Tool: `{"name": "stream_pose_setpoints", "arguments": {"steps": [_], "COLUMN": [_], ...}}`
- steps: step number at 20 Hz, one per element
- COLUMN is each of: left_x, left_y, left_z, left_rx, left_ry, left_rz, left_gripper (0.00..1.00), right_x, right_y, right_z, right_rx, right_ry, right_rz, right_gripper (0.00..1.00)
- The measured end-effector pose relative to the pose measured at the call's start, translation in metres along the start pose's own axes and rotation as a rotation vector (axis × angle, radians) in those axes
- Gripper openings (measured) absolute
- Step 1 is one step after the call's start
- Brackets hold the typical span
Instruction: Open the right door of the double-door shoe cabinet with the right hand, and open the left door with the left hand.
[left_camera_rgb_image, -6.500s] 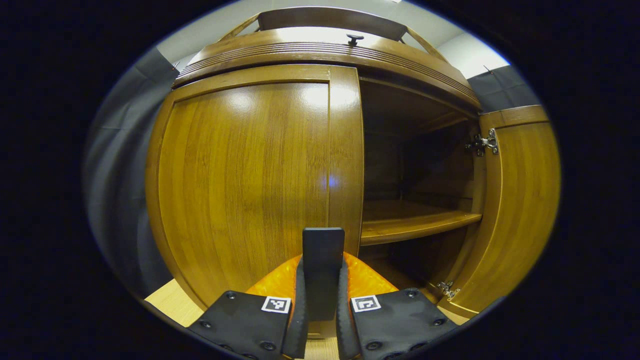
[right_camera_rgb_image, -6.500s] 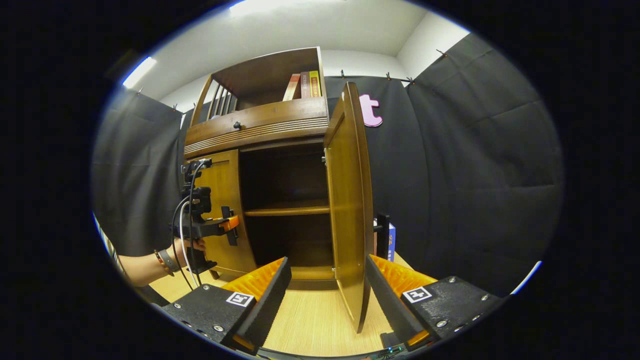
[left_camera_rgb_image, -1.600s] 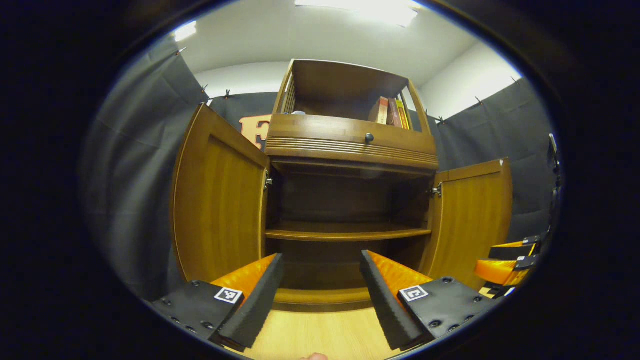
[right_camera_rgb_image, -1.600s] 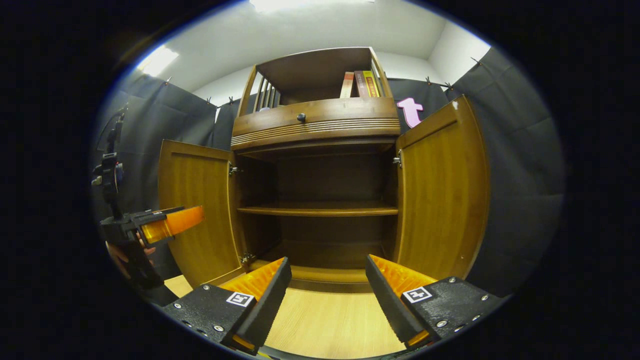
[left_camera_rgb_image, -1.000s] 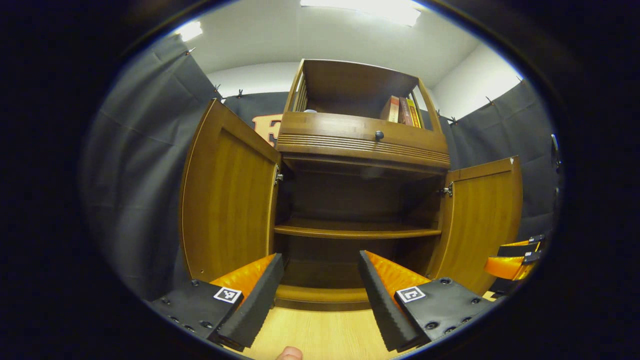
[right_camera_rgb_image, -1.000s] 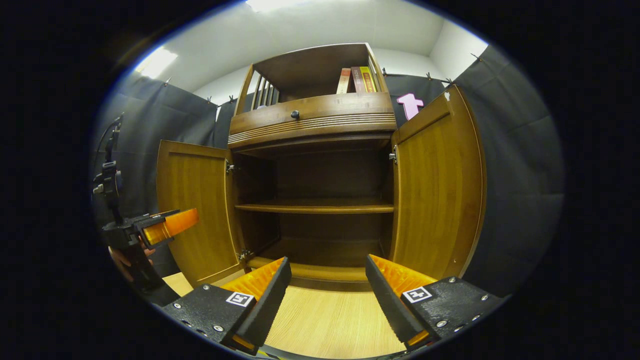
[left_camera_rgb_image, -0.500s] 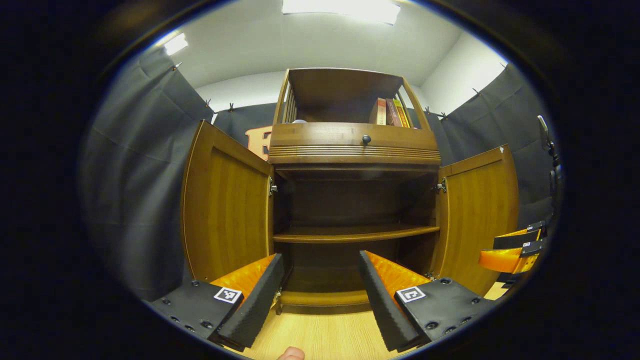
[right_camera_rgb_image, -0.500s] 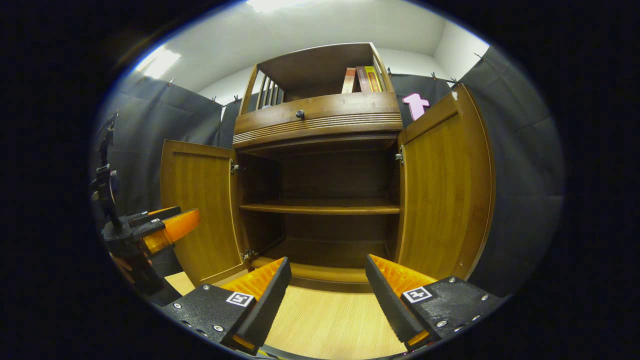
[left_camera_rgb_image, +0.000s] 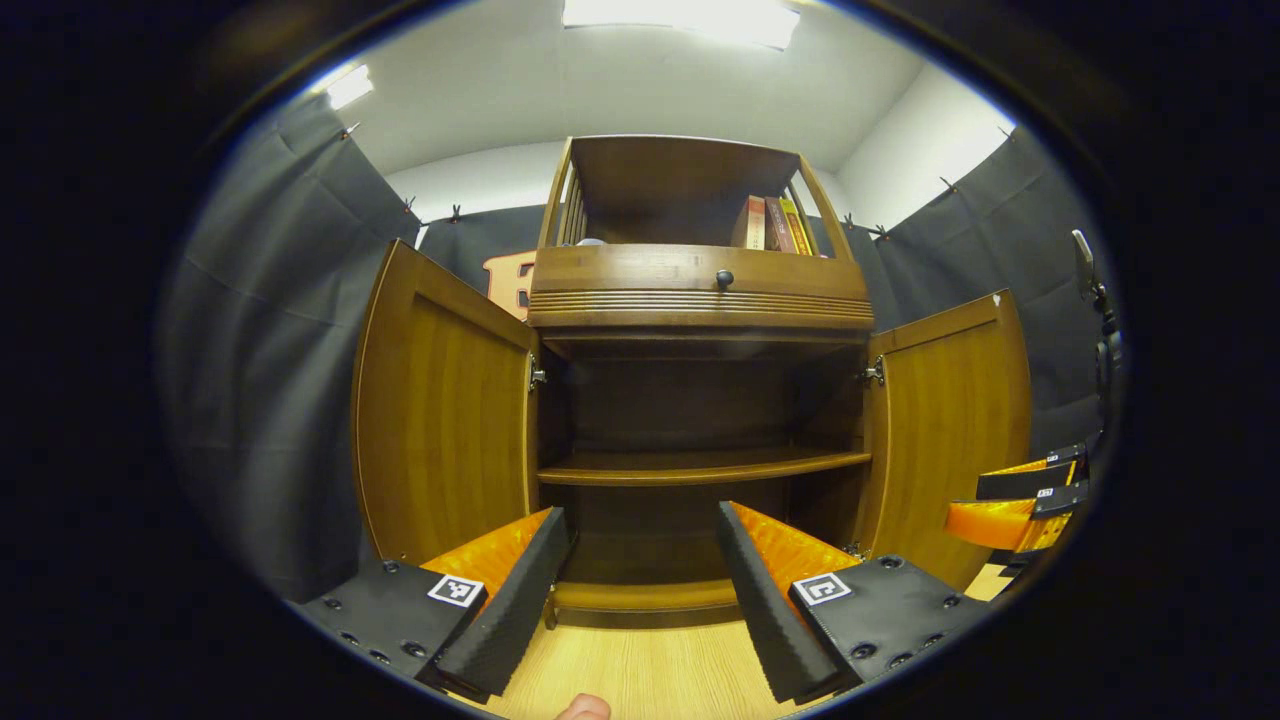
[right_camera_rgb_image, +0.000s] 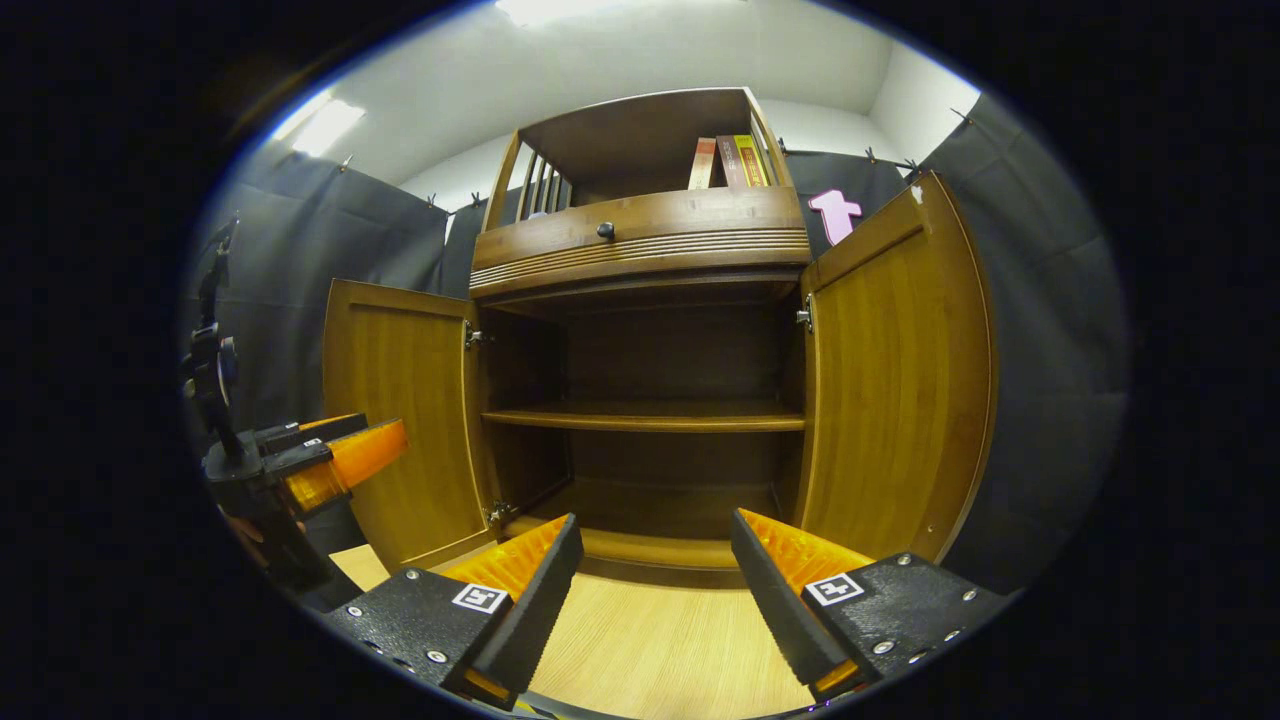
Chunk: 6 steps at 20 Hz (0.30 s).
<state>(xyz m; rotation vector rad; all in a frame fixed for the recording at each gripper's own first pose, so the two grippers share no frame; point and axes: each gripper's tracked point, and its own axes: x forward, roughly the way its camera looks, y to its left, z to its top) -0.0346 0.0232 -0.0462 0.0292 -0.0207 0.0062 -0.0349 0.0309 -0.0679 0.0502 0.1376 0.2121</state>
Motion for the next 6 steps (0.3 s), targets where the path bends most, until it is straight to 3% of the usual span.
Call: {"name": "stream_pose_setpoints", "arguments": {"steps": [5,6], "left_x": [0.0000,-0.0001], "left_y": [0.0020,0.0016], "left_z": [-0.0013,-0.0013], "left_rx": [0.000,0.001], "left_ry": [0.002,0.001], "left_rz": [-0.001,-0.001], "left_gripper": [0.95,0.95], "right_x": [0.0005,-0.0017], "right_y": [-0.0016,-0.0020], "right_z": [-0.0010,-0.0022], "right_rx": [0.004,0.005], "right_ry": [0.002,0.003], "right_rz": [-0.003,-0.003], "right_gripper": [0.92,1.00]}}
